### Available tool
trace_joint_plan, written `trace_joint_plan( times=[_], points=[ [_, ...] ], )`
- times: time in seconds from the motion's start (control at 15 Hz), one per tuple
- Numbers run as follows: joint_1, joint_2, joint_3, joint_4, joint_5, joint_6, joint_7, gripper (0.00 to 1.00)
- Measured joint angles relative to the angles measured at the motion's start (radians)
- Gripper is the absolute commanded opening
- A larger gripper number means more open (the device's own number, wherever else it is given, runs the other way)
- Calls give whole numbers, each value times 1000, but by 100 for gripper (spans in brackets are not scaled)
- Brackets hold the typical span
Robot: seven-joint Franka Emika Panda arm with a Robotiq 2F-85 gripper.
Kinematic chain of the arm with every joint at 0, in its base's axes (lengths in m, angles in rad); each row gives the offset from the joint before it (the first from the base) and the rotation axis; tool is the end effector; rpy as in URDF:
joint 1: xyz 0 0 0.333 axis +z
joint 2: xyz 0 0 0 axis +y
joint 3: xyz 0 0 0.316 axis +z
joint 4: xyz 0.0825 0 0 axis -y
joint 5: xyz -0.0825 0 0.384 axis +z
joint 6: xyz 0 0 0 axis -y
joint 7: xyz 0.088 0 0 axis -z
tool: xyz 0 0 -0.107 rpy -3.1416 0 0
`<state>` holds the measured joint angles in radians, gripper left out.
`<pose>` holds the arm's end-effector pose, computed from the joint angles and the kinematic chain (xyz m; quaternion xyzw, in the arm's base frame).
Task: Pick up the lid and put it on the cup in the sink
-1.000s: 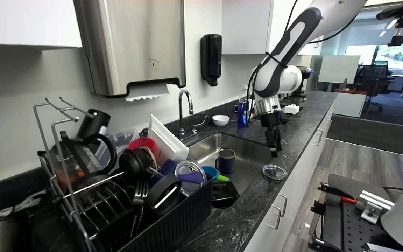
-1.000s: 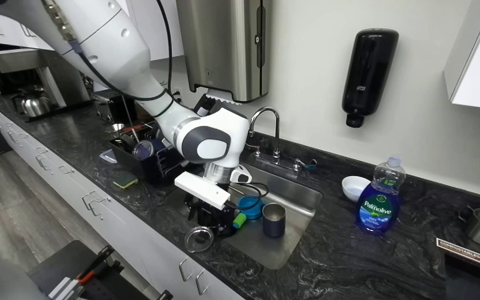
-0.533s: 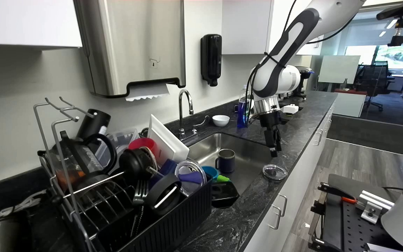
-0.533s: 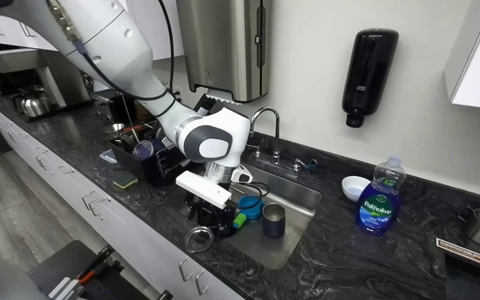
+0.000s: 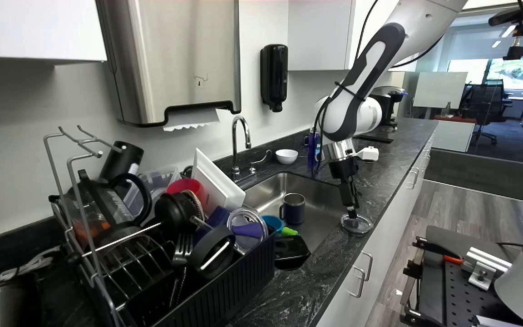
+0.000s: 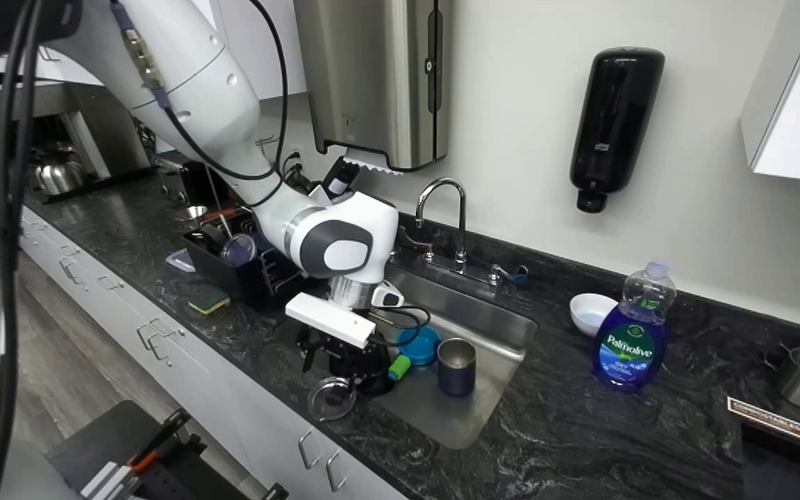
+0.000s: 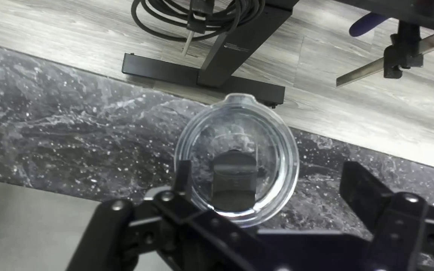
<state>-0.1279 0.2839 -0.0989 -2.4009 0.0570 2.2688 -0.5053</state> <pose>0.4369 -0.1021 0.1722 -0.9722 -0.1127 0.1905 0.0770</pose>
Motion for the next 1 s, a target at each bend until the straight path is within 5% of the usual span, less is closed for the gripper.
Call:
trace_joint_plan(
  times=[1.0],
  points=[
    [-57,48,14,28,-108,114,-247,100]
  ],
)
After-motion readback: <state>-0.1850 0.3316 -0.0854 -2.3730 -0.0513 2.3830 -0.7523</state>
